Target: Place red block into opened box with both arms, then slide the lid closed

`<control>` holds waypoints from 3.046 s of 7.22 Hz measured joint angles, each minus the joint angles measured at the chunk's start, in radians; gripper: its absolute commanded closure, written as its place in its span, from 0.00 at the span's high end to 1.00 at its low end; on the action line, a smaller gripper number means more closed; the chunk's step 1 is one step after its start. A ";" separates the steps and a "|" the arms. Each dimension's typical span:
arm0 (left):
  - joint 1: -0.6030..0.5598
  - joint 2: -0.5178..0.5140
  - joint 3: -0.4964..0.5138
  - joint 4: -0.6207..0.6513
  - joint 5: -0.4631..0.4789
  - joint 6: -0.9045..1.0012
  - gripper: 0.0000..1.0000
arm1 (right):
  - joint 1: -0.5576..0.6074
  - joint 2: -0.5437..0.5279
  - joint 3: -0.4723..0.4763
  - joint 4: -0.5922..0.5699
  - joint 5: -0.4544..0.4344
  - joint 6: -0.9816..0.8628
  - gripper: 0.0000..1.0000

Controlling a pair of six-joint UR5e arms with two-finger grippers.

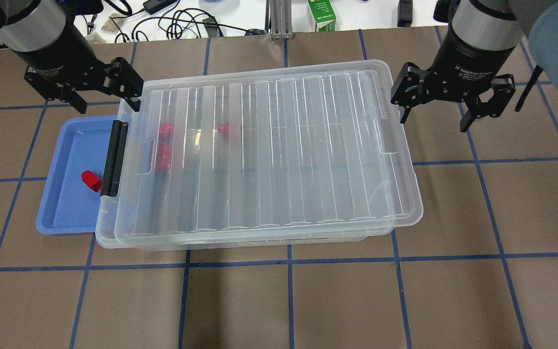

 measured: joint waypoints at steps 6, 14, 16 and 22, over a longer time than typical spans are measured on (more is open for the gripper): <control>0.000 0.001 0.000 0.000 -0.001 -0.002 1.00 | -0.026 0.173 0.006 -0.180 0.004 -0.112 1.00; 0.000 -0.001 -0.002 0.000 -0.006 -0.002 1.00 | -0.056 0.262 0.078 -0.308 0.006 -0.116 1.00; 0.000 -0.001 -0.002 0.000 -0.006 -0.002 1.00 | -0.061 0.265 0.073 -0.322 0.001 -0.143 1.00; 0.000 0.000 -0.001 0.001 -0.006 -0.002 1.00 | -0.149 0.266 0.069 -0.320 -0.011 -0.195 1.00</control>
